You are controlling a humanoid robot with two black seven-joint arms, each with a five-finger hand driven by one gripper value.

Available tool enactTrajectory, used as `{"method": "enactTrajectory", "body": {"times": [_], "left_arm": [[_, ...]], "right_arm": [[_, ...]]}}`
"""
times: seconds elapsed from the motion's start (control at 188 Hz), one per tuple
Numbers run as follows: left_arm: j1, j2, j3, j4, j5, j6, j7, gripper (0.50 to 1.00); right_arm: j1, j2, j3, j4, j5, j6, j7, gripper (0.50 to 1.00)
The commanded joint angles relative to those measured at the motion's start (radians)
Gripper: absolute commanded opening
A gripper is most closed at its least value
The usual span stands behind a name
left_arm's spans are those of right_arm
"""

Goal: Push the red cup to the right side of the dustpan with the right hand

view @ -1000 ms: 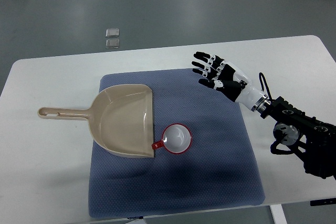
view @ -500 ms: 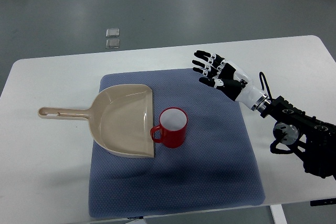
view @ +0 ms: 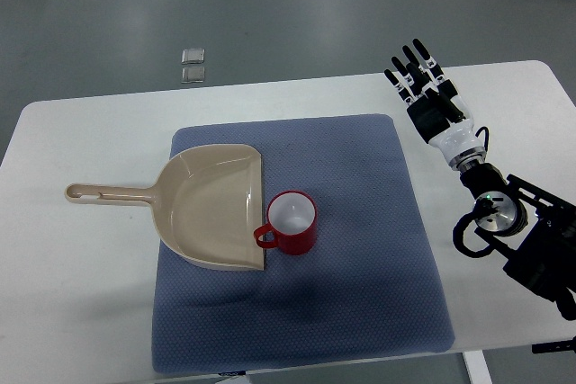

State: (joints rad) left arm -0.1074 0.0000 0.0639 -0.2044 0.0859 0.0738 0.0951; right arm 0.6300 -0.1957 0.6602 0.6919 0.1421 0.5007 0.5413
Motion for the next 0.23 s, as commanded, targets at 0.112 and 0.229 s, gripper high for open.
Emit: {"method": "enactTrajectory", "body": {"times": [0.112, 0.229], "left_arm": [[0.0, 0.0, -0.001, 0.0, 0.0, 0.0, 0.0, 1.0], [0.0, 0.0, -0.001, 0.0, 0.0, 0.0, 0.0, 1.0]], "right_arm": [[-0.004, 0.002, 0.001, 0.003, 0.008, 0.027, 0.009, 0.934], [-0.003, 0.002, 0.001, 0.001, 0.008, 0.032, 0.011, 0.934]]}}
